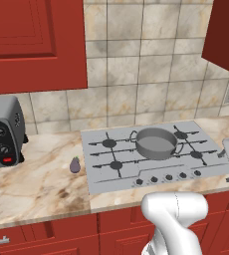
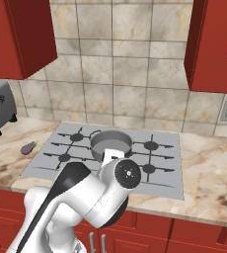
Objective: Turn on the burner for the pot on the stove. Wait thirty seconds for the pot to heat up. Then add the eggplant to the pot.
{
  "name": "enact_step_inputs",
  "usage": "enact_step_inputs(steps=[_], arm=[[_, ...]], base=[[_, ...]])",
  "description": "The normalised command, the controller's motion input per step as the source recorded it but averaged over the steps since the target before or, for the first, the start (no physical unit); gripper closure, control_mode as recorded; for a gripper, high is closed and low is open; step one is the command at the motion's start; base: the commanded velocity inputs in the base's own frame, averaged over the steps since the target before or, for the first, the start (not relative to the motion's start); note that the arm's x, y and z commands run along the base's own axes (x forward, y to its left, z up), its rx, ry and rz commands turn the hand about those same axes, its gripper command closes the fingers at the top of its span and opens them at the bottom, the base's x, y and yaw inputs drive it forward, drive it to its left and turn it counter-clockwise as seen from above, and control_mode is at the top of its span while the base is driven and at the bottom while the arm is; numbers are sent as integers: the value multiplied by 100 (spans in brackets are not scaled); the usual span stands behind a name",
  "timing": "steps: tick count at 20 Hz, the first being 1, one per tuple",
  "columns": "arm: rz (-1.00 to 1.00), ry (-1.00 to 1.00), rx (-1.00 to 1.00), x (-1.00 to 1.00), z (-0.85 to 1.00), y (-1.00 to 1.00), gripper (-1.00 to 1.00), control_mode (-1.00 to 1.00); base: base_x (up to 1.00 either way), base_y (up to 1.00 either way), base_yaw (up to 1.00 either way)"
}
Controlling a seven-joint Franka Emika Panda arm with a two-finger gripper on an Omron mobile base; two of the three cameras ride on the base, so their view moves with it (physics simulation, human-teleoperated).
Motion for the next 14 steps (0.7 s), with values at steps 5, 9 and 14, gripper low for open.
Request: enact_step_inputs(steps=[5, 9, 14], arm=[[0, 0, 0, 0, 0, 0, -100, -100], [0, 0, 0, 0, 0, 0, -100, -100], [0, 0, 0, 0, 0, 0, -100, -100]], base=[[0, 0, 0], [0, 0, 0], [0, 0, 0]])
